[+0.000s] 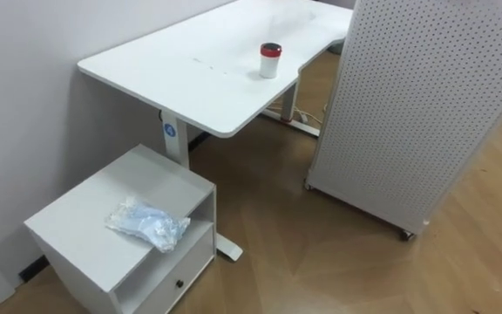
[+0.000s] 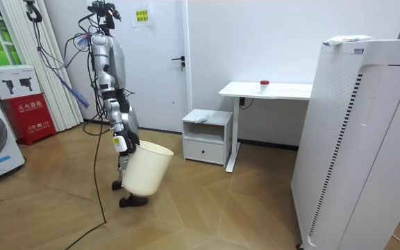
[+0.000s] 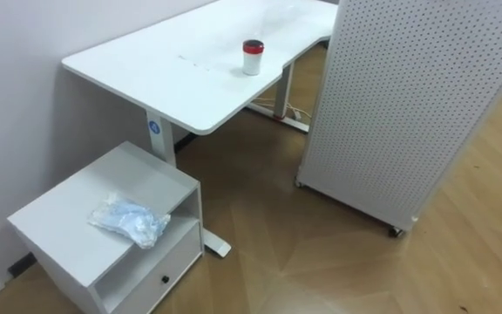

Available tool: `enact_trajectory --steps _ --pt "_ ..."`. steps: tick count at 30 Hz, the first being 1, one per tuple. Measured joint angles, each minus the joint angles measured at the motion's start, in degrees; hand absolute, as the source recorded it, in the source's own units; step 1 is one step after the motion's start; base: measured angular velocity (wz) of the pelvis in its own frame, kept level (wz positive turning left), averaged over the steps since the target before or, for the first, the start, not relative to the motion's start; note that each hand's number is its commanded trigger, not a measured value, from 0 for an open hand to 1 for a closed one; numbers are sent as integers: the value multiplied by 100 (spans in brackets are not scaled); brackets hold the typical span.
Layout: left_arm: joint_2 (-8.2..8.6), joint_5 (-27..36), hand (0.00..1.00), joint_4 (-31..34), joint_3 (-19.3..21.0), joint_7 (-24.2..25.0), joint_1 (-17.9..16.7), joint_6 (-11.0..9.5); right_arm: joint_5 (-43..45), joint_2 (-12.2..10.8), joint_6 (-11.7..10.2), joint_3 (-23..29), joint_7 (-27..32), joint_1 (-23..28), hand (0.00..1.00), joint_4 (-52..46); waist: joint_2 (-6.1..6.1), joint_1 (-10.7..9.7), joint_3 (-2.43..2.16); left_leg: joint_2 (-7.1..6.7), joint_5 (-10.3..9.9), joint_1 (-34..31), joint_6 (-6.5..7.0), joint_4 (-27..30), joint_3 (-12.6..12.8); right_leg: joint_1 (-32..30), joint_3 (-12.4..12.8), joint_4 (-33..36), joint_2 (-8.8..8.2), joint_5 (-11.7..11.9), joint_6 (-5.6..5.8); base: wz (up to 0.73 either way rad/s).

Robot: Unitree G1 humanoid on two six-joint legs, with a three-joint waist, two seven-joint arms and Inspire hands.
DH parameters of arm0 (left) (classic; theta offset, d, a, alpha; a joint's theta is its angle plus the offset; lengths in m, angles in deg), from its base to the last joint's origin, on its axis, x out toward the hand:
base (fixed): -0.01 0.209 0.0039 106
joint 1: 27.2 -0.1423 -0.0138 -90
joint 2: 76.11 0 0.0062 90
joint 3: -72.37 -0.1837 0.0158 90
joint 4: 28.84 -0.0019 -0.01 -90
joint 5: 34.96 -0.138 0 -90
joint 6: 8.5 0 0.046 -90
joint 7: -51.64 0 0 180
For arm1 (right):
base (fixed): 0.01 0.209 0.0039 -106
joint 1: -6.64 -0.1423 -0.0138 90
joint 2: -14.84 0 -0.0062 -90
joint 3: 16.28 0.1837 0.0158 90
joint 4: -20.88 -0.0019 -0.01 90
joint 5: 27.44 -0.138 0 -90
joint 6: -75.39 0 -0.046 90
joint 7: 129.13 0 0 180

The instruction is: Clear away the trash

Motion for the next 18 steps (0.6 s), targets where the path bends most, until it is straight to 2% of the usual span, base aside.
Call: enact_trajectory --steps 2,3,4,5,7,8,9,10,11,12,13,14,15,16,17,18 --pt "-17 4 0 -70 1 14 -15 145 215 24 32 12 -67 -18 100 -9 -4 10 2 126 -114 -301 -105 810 1 -1 -361 164 -27 -136 -113 -27" --pt "-18 4 0 -84 -2 14 -22 183 221 32 40 10 -80 -17 100 -10 -2 9 2 164 -127 -410 -123 1106 -6 6 -407 206 -25 -179 -134 -20" --pt "-16 -4 0 -100 -6 12 -43 226 221 43 48 5 -85 -14 100 -9 16 12 14 239 -124 -646 -122 1715 -17 27 -379 270 19 -256 -212 -14" --pt "-13 6 0 -102 -26 10 -93 248 217 57 56 5 -88 9 100 -13 35 5 35 371 -102 -859 -116 2306 -63 84 -358 344 74 -388 -328 -11" --pt "-17 32 0 -98 -44 13 -162 303 174 60 120 4 -86 35 100 -27 34 -5 40 456 33 -1034 -110 2881 -220 200 -323 481 162 -537 -407 13" --pt "1 31 0 -89 -49 34 -170 311 122 94 165 10 -76 65 100 -23 4 -29 44 359 -17 -1182 -77 2984 -367 228 -189 580 192 -642 -480 35" --pt "16 31 0 -66 -65 61 -140 312 75 126 172 7 -69 74 100 -9 6 -60 44 289 -81 -1332 -4 2953 -390 223 -181 615 193 -678 -498 45" --pt "20 31 0 16 -128 109 -128 309 -16 174 171 -7 -45 82 100 9 -6 -99 45 124 -132 -1655 65 2777 -339 169 -153 716 166 -766 -531 26" --pt "17 41 0 50 -169 103 -168 311 -35 204 168 -107 2 82 100 9 -50 -17 30 -35 -117 -1884 46 2381 -283 172 -8 757 147 -821 -551 0" --pt "17 40 0 50 -171 103 -198 313 -38 218 166 -143 20 85 100 10 -43 36 32 -97 -81 -1962 19 2088 -241 191 29 756 130 -843 -552 -30" --pt "16 48 0 54 -180 98 -270 315 -18 236 159 -164 53 74 100 8 -34 48 36 -179 102 -2107 -71 1459 -203 252 29 750 100 -891 -560 -32" --pt "2 49 0 53 -178 85 -330 316 5 233 155 -166 67 85 100 4 -33 47 30 -179 586 -2276 -7 1043 -160 300 19 746 84 -937 -537 -24" --pt "-3 51 0 53 -165 78 -354 315 11 226 156 -166 63 94 100 3 -44 30 25 -174 789 -2319 3 898 -149 332 19 731 78 -960 -516 -8" --pt "-1 49 0 53 -142 76 -369 313 8 218 151 -165 59 155 100 -24 -60 -3 7 -153 1154 -2333 32 664 -93 417 24 659 71 -991 -493 10" --pt "11 44 0 59 -143 79 -362 297 2 222 144 -163 59 230 100 -42 -83 -21 -47 -172 1362 -2324 141 562 -11 495 31 567 46 -1025 -450 15" --pt "23 38 0 68 -144 80 -351 289 -2 227 137 -161 62 256 100 -54 -90 -33 -48 -187 1404 -2317 206 556 15 535 31 511 28 -1031 -438 12"
